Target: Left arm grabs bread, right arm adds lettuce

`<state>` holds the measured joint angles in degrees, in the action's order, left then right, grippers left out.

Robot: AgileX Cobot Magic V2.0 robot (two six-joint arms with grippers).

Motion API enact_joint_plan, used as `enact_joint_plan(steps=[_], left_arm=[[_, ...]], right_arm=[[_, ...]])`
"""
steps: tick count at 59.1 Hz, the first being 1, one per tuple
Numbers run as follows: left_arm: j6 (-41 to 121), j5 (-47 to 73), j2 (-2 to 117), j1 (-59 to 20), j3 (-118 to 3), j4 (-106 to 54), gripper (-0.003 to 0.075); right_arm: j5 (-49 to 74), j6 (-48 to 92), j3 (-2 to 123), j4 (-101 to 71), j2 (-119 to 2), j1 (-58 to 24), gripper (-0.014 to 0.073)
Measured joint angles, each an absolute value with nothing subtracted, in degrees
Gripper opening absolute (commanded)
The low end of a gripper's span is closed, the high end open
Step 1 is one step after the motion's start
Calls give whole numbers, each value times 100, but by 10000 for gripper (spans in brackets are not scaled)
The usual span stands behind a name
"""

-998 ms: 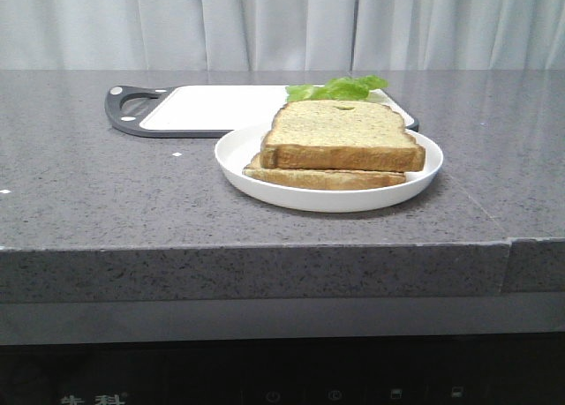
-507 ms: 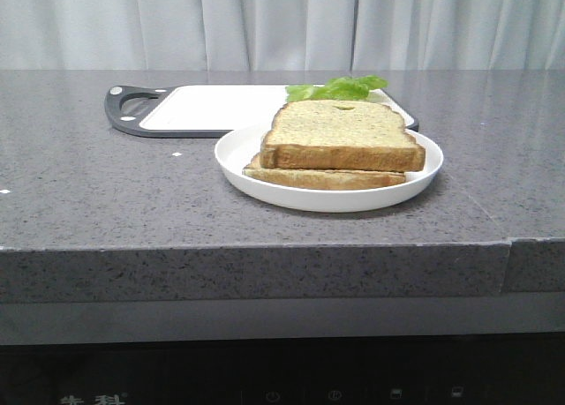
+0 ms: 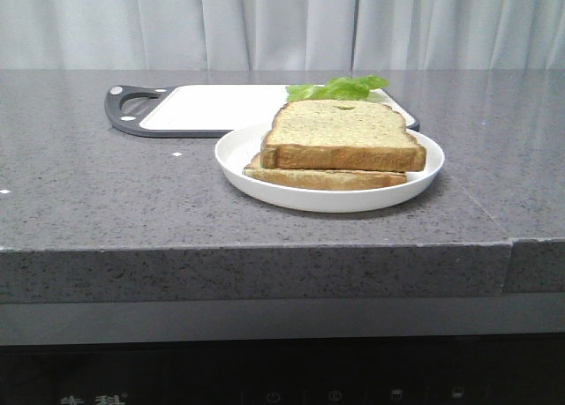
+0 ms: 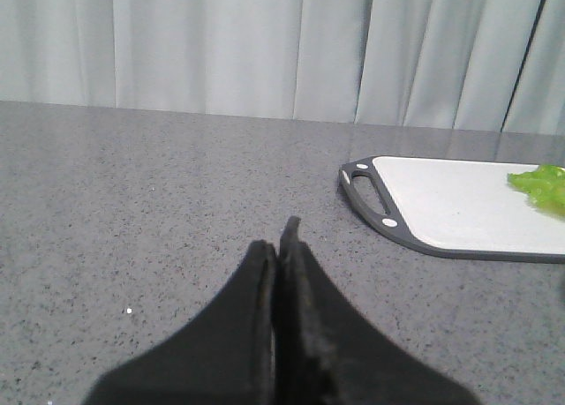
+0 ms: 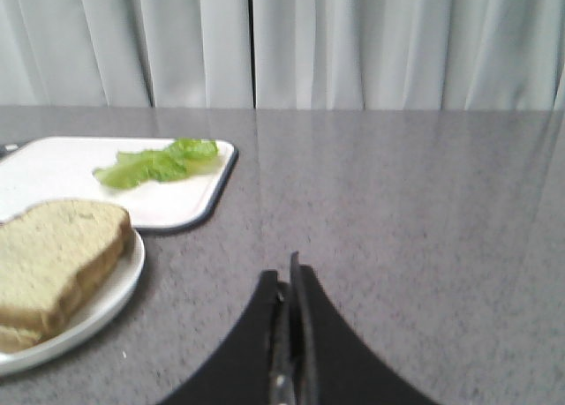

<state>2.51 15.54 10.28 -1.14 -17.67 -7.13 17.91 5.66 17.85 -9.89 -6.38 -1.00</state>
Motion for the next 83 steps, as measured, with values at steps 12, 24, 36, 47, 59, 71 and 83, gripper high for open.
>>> enact_joint_plan(steps=[12, 24, 36, 47, 59, 71, 83], left_arm=[[251, 1481, 2252, -114, -2447, -709, 45], [251, 1378, 2457, -114, -2500, -709, 555], [251, 1274, 2457, -114, -2527, -1039, 617], [251, 2427, 3046, -397, -3251, -1326, 617], [251, 3493, 4751, -1429, -4471, -1641, 617], [251, 3607, 6539, -2801, -5573, -1738, 617], [251, 3829, 8282, -3647, -6888, -1773, 617]], right_arm=[[1912, 566, 2383, -977, -1501, -100, -6], [1968, 566, 2383, -965, -1557, -100, 370], [1983, 566, 2383, -955, -1557, -100, 484], [1983, 566, 2383, -955, -1557, -100, 484], [1983, 566, 2383, -955, -1557, -100, 484], [1983, 566, 2383, -953, -1557, -100, 484], [1997, 566, 2383, -953, -1557, -100, 484]])
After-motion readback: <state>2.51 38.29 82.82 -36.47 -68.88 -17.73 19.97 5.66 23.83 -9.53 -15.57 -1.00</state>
